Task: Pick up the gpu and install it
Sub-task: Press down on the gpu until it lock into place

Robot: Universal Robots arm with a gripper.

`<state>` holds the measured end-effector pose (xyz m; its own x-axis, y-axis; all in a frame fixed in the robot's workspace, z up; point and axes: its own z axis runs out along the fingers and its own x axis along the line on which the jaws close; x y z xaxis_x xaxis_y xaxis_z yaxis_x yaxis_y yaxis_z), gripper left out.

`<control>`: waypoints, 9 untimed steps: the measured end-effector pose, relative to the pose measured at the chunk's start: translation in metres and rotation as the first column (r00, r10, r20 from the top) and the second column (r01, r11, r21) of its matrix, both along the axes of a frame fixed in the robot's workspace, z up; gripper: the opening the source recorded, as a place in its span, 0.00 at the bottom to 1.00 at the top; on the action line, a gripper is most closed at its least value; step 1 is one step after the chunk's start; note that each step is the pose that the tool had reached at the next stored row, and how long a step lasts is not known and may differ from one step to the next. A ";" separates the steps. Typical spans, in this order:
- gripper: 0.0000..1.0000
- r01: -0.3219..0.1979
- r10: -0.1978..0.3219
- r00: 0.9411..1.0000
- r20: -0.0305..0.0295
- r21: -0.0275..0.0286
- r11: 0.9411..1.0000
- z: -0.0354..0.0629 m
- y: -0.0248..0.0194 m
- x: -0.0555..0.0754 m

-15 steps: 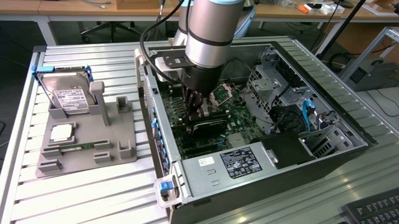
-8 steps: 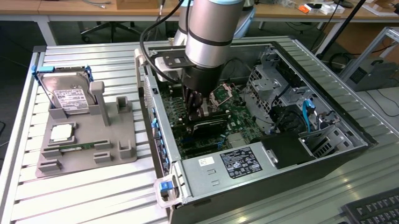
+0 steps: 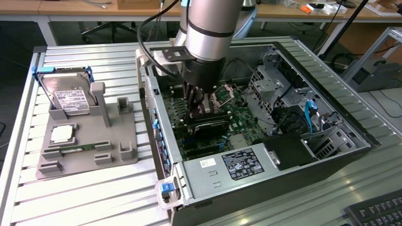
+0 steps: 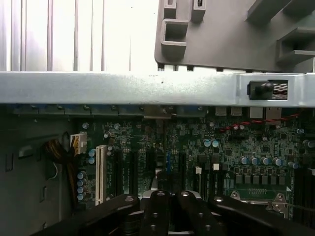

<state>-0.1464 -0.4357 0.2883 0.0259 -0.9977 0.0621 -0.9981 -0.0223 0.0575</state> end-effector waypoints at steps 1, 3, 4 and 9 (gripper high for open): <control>0.11 0.000 0.000 1.000 0.004 0.000 1.000 0.0008 0.0000 -0.003; 0.11 0.000 0.000 1.000 0.012 0.000 1.000 0.0016 0.0000 -0.010; 0.11 0.000 0.000 1.000 0.015 0.000 1.000 0.0016 0.0000 -0.014; 0.11 0.000 0.000 0.999 0.032 0.000 1.000 0.0017 0.0000 -0.036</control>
